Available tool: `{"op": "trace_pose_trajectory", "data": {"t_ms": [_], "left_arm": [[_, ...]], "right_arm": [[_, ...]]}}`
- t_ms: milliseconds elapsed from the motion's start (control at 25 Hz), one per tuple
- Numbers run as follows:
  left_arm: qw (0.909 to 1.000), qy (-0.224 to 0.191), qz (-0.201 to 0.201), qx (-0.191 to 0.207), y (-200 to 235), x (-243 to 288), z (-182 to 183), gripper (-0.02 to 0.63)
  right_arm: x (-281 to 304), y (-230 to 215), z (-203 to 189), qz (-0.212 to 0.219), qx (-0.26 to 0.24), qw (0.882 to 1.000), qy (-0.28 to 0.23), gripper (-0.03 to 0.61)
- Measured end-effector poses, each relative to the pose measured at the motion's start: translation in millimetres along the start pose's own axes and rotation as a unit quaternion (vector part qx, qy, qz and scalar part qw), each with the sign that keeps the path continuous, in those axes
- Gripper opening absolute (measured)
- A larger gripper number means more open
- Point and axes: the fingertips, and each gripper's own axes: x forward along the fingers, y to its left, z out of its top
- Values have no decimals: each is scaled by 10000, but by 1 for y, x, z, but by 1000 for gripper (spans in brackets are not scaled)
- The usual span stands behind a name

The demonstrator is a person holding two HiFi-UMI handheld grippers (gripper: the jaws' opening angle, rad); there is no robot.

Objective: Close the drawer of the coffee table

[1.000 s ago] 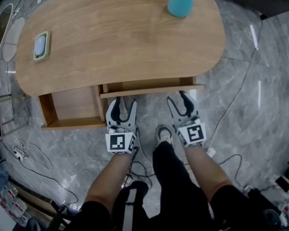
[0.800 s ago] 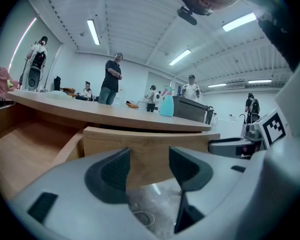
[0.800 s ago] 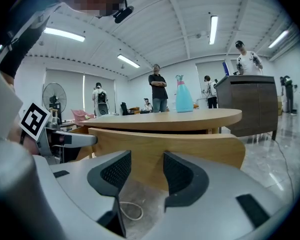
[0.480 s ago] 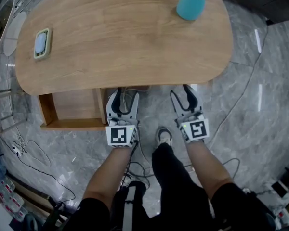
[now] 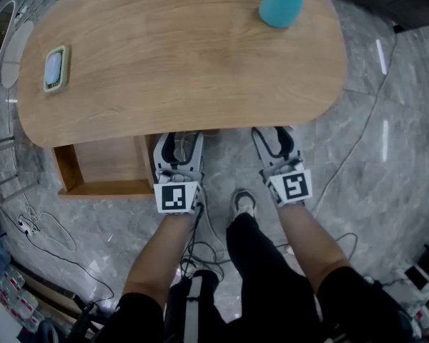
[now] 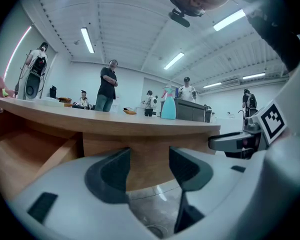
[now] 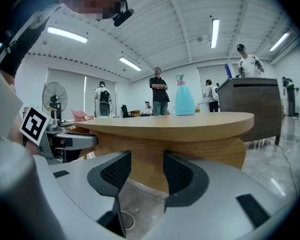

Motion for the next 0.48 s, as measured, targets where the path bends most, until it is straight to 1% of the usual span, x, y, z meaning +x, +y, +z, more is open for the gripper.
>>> {"op": "trace_pose_trajectory", "data": {"t_ms": [200,400,480], "left_arm": [[10000,-64,20,3,4,10,3,227],[9998,-131,108,-137,5,13,4,227],[9997,-151,128,-130,6,13,4,227]], "right_arm": [[8,-5,2,-56,10,10000,-53,201],[12,-6,4,-57,-4,9999,-120,201],[12,-6,4,-39,-41,9999,-152,201]]}}
